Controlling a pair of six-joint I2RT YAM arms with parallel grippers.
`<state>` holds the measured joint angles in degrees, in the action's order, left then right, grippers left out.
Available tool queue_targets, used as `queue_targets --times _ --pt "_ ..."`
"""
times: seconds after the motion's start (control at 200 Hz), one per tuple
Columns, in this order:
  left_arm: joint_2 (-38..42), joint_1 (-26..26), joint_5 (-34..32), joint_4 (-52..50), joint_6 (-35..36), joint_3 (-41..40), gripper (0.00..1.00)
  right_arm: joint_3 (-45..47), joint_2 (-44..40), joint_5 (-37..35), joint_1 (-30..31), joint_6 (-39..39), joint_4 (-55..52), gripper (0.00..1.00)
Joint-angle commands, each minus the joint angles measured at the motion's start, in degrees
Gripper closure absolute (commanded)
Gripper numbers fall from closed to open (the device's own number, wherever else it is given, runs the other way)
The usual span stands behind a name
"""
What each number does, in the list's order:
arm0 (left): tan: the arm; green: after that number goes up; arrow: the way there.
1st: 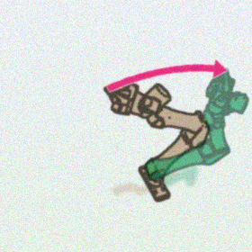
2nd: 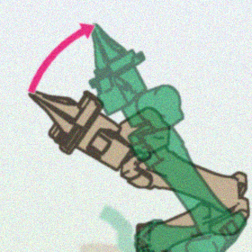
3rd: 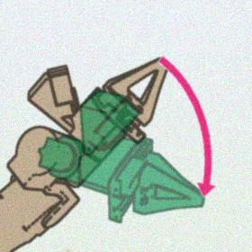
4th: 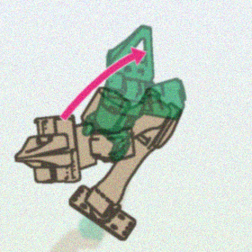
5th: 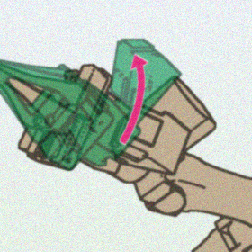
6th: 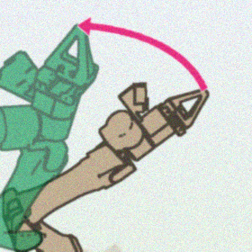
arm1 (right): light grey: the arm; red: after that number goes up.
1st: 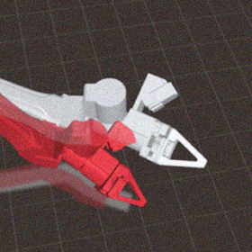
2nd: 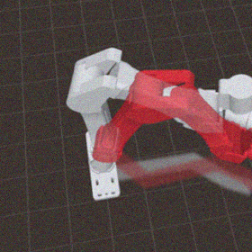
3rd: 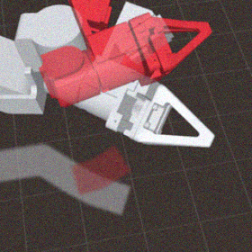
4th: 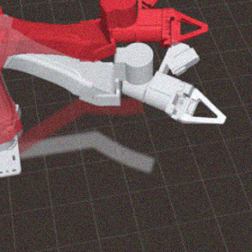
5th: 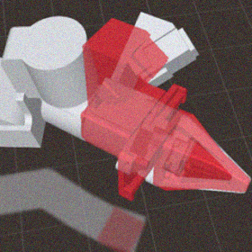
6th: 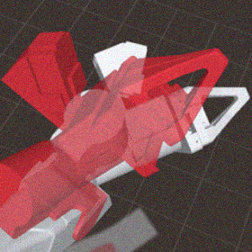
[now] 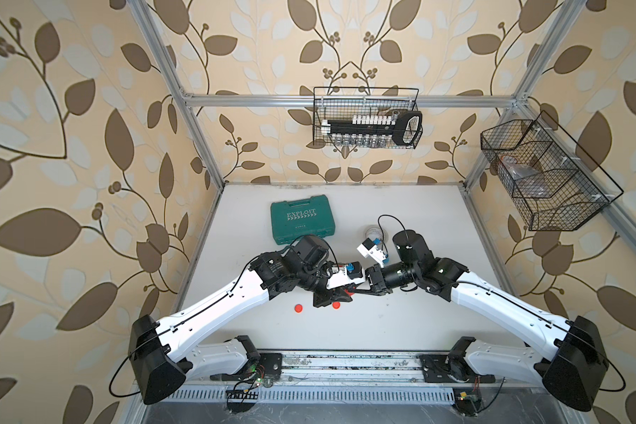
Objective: Close the stamp cap
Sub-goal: Pick up the stamp from the center of the board.
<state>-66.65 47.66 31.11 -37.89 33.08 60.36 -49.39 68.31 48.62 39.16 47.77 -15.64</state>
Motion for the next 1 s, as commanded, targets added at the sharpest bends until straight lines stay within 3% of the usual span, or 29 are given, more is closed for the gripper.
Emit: queue_targets --times 0.0,0.485,0.78,0.865,0.995 --pt "1.6 0.6 2.3 1.0 1.3 -0.5 1.0 1.0 0.9 1.2 0.3 1.7 3.1 0.79" --pt "2.6 0.7 -2.4 2.6 0.9 -1.8 1.0 1.7 2.2 4.4 0.9 4.1 4.3 0.74" --pt "3.1 0.7 -4.4 3.5 0.5 -2.1 1.0 1.6 2.5 4.1 1.2 5.0 4.5 0.84" --pt "3.8 0.7 -4.8 4.3 0.4 -2.7 0.93 1.7 2.0 3.4 1.2 5.4 4.6 0.88" --pt "4.7 0.7 -5.6 5.4 -0.5 -3.1 0.6 1.8 0.7 1.7 1.2 5.7 4.7 0.91"
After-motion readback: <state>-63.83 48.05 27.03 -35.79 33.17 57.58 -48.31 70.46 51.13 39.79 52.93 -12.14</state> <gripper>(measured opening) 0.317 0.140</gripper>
